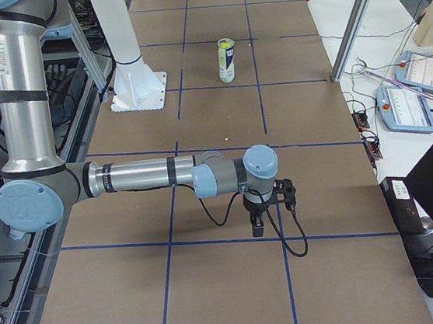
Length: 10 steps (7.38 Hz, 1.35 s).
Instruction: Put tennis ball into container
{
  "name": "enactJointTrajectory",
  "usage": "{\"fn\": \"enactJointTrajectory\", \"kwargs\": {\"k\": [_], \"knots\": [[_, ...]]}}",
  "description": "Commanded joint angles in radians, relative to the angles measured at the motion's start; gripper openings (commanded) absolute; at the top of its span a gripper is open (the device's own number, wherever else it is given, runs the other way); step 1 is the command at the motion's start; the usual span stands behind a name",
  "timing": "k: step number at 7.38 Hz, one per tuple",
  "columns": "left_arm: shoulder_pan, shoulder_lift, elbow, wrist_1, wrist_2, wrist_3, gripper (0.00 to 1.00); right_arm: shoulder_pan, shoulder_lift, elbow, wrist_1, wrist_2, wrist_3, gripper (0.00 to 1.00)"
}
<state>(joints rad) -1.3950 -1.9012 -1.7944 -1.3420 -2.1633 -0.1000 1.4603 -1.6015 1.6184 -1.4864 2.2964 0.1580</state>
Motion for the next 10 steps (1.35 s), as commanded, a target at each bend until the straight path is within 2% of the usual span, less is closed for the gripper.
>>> {"fn": "enactJointTrajectory", "kwargs": {"k": [1, 2, 3, 4, 7, 9, 10], "knots": [[-0.138, 0.112, 0.169, -0.144, -0.035, 0.187, 1.0, 0.0, 0.0, 0.0, 0.0, 0.0, 0.0, 1.0], [-0.16, 0.166, 0.258, -0.208, -0.108, 0.21, 1.0, 0.0, 0.0, 0.0, 0.0, 0.0, 0.0, 1.0], [-0.192, 0.236, 0.295, -0.311, -0.128, 0.21, 1.0, 0.0, 0.0, 0.0, 0.0, 0.0, 0.0, 1.0], [-0.197, 0.307, 0.294, -0.362, -0.133, 0.209, 1.0, 0.0, 0.0, 0.0, 0.0, 0.0, 0.0, 1.0], [-0.197, 0.327, 0.282, -0.344, -0.132, 0.151, 1.0, 0.0, 0.0, 0.0, 0.0, 0.0, 0.0, 1.0], [-0.197, 0.327, 0.273, -0.326, -0.18, 0.143, 1.0, 0.0, 0.0, 0.0, 0.0, 0.0, 0.0, 1.0], [-0.196, 0.326, 0.216, -0.228, -0.197, 0.144, 1.0, 0.0, 0.0, 0.0, 0.0, 0.0, 0.0, 1.0]]}}
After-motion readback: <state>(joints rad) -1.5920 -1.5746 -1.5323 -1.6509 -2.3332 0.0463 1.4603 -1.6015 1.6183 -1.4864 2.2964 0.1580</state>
